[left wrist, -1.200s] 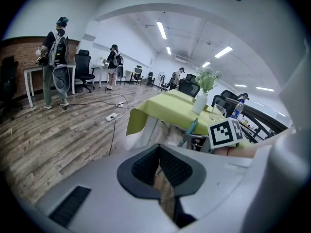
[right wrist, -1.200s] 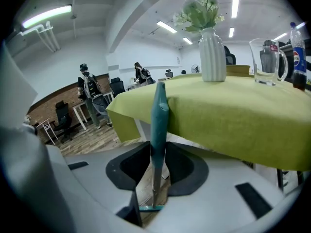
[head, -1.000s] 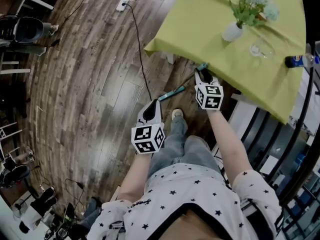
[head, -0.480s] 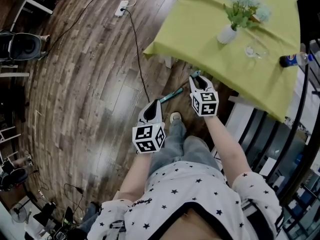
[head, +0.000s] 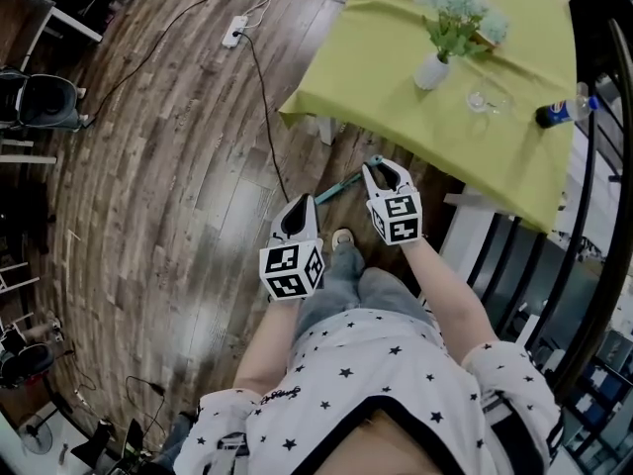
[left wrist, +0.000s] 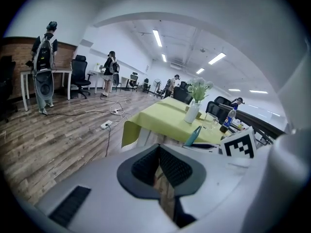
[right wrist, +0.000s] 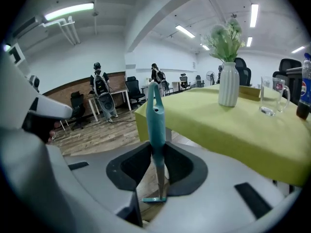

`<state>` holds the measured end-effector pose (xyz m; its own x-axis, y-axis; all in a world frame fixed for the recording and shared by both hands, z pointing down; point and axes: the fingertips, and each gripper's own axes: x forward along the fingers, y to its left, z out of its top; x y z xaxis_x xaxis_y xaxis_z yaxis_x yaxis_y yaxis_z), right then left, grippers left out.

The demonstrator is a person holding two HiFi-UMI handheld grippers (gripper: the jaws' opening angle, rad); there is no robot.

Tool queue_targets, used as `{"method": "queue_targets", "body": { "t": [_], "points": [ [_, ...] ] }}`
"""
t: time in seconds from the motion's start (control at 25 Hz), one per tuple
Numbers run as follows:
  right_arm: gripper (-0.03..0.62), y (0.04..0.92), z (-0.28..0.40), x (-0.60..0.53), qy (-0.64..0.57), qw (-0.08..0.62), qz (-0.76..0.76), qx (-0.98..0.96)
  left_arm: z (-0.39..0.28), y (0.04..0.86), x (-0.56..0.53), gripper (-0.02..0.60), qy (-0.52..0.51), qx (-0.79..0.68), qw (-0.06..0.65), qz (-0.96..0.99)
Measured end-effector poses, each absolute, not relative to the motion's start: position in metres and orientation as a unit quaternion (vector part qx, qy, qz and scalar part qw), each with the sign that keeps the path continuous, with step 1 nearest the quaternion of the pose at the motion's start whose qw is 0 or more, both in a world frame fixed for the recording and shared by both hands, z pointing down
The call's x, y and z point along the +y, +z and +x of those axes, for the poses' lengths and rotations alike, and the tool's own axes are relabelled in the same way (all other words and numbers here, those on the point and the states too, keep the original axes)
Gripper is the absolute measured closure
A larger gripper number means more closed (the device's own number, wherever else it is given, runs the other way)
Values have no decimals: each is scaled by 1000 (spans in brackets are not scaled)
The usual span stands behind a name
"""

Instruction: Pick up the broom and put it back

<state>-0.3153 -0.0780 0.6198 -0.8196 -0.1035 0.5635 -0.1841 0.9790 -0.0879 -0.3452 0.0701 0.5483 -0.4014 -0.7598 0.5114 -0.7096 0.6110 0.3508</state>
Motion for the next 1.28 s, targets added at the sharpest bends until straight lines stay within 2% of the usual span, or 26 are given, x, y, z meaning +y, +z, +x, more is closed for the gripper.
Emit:
{"method": "queue_targets", "body": {
  "t": [1.28],
  "points": [
    [514,508,-244,-95,37,238,129,-962,-303,482,20,569,-7,-803,274,530]
  ]
}}
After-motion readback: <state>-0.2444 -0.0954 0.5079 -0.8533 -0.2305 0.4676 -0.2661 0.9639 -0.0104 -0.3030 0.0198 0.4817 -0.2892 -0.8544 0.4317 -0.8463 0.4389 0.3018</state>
